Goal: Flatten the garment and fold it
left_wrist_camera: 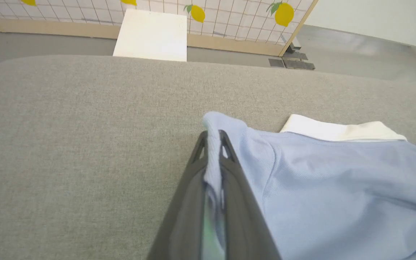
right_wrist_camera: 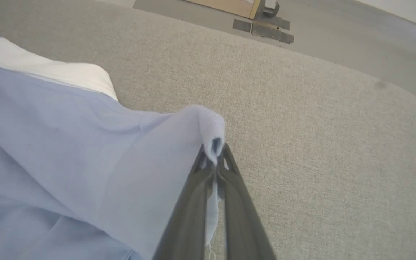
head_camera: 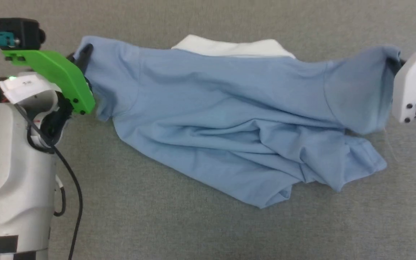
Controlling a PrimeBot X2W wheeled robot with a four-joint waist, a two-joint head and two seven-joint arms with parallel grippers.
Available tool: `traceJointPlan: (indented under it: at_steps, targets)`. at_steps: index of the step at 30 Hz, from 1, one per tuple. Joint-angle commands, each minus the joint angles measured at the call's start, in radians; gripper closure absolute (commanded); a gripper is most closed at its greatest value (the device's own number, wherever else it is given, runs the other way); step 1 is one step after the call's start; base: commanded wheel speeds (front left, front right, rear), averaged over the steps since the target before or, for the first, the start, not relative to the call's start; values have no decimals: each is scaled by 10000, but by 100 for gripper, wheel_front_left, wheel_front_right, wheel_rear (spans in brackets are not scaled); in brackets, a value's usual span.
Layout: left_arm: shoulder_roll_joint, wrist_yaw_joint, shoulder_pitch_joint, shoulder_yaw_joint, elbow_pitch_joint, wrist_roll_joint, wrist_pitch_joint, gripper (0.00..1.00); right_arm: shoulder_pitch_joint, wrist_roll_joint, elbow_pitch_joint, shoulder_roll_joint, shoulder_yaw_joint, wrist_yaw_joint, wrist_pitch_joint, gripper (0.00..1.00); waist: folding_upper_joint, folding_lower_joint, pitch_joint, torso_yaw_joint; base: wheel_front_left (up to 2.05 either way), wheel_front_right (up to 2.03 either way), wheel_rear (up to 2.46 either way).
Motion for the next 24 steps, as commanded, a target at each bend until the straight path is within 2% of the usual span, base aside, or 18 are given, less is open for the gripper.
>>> traceJointPlan:
  at_steps: [1,8,13,19,24]
  targets:
    - [84,-30,-158,87,-97,56,-211,100,-238,105,0,47,-83,-13,-251,100,0,-1,-889,-198,0,0,0]
    - [227,38,-344,325,-428,54,-772,100,-856,502,-15,26,-580,-13,-1111,100,0,-1,-2147,-311,0,0,0]
    - [386,155,-226,545,-813,19,-919,100,-970,765,-259,15,-784,-13,-1203,100,0,-1,-2588,-387,0,0,0]
    - [613,506,-445,641,-1114,358,-1051,100,-1317,1030,-368,328,-1065,-13,-1200,100,0,-1,-2575,-413,0,0,0]
    - [898,722,-1596,434,-913,900,-968,100,-2485,856,73,646,-1238,-13,-1085,100,0,-1,-1918,-391,0,0,0]
